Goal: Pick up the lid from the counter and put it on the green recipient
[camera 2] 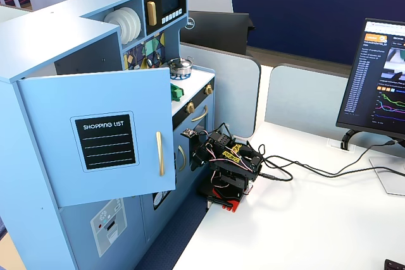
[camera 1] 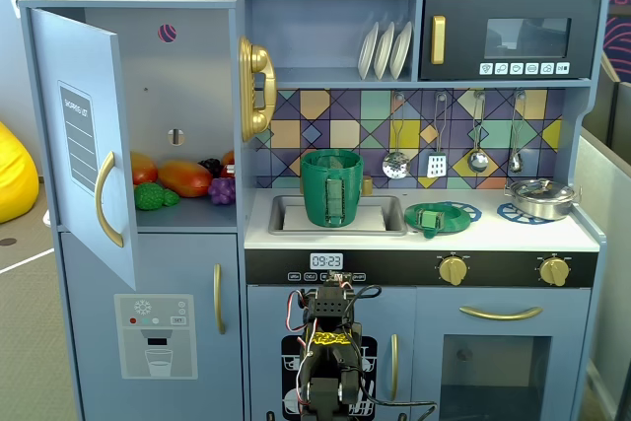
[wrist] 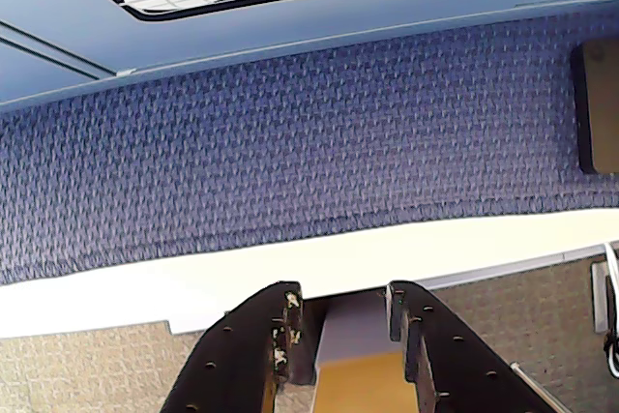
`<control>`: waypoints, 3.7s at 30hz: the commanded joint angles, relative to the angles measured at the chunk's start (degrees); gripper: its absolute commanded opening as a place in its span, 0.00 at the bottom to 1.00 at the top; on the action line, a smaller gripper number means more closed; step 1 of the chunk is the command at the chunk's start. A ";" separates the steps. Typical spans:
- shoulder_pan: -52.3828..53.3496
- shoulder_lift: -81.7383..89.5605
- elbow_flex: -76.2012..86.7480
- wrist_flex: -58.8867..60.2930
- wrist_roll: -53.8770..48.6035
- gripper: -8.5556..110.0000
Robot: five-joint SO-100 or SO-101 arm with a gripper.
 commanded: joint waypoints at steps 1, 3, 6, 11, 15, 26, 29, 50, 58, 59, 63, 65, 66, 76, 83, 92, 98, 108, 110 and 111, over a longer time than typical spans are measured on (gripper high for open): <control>0.70 -0.26 1.23 9.58 0.18 0.07; 0.62 -0.26 1.23 9.58 0.18 0.07; 0.62 -0.26 1.23 9.58 0.18 0.07; 0.35 -0.26 1.23 9.67 0.18 0.07; 1.93 -0.26 1.23 9.49 -1.23 0.07; 15.29 -16.70 -5.89 -34.63 -7.91 0.07; 18.02 -23.29 -9.76 -58.27 -5.36 0.07; 31.55 -28.74 -25.14 -77.52 -4.13 0.35; 33.57 -32.43 -29.36 -78.49 -4.83 0.50; 34.01 -33.13 -29.88 -78.93 -5.19 0.50; 35.33 -36.12 -31.82 -80.60 -5.80 0.50; 35.68 -37.88 -32.34 -82.09 -5.54 0.50; 35.86 -38.76 -32.78 -82.27 -5.63 0.50; 34.89 -50.27 -41.31 -84.38 -6.50 0.47; 34.19 -59.85 -49.83 -84.81 -7.12 0.45; 32.26 -66.80 -54.49 -84.73 -7.21 0.43; 30.06 -69.08 -55.46 -84.73 -7.73 0.42; 28.83 -71.98 -57.66 -84.99 -8.35 0.34; 28.30 -72.16 -57.57 -85.61 -9.05 0.26; 27.86 -72.16 -57.48 -85.96 -9.32 0.20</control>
